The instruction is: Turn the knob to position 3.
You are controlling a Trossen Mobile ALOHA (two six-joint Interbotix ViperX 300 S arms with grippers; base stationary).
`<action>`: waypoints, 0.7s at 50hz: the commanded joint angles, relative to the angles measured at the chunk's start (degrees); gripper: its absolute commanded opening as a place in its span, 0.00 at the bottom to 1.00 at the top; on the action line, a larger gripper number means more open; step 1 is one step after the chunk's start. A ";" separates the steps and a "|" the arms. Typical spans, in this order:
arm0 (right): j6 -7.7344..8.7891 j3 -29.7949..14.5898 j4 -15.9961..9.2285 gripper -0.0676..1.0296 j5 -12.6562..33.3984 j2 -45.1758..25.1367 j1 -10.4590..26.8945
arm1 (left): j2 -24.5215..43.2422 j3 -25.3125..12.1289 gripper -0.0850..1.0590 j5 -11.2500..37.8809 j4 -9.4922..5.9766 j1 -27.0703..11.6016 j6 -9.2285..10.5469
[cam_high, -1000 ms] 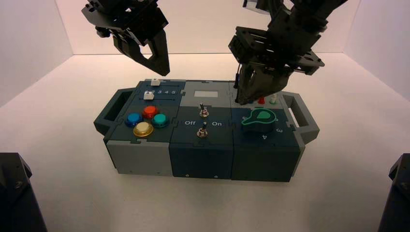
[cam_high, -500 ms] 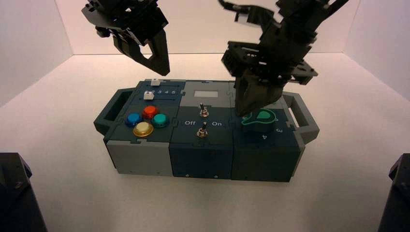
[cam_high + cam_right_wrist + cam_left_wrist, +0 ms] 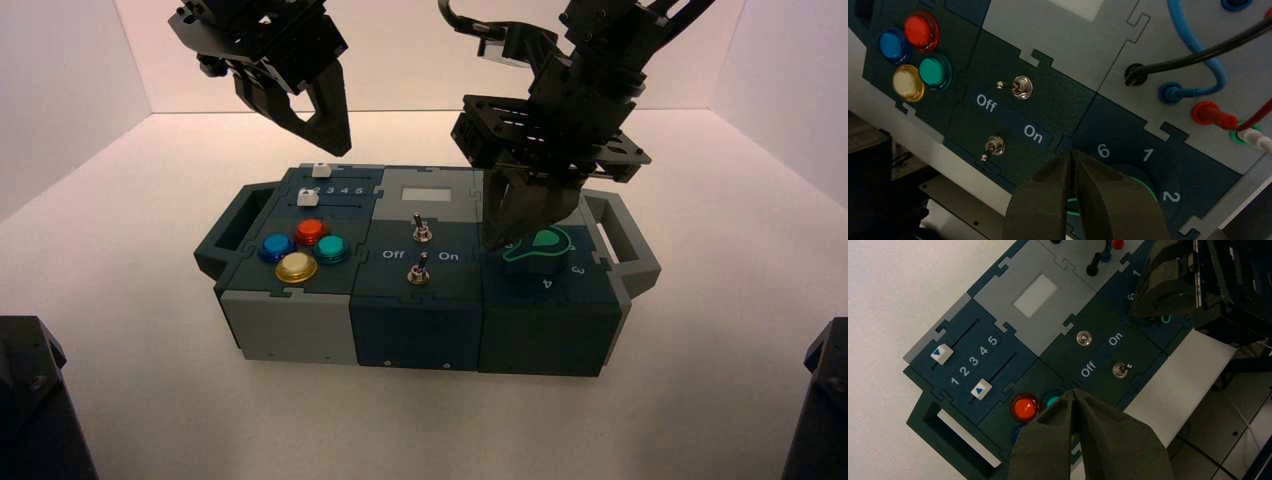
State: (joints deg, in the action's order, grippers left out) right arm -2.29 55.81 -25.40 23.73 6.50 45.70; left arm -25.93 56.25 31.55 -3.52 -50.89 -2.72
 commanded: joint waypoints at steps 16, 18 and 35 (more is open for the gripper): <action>-0.26 1.93 -1.49 0.04 0.09 1.58 0.35 | -1.05 -0.62 0.05 0.09 0.09 -1.05 -0.26; -0.26 2.11 -1.67 0.04 0.00 1.76 0.35 | -1.23 -0.62 0.05 0.18 0.09 -1.41 -0.26; -0.88 5.01 -2.46 0.04 0.26 5.19 0.26 | -1.93 -0.44 0.05 0.18 0.09 -2.29 -0.35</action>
State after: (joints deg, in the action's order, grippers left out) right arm -2.55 60.64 -27.86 23.82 10.55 46.32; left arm -27.16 56.25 31.90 -3.52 -52.91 -2.72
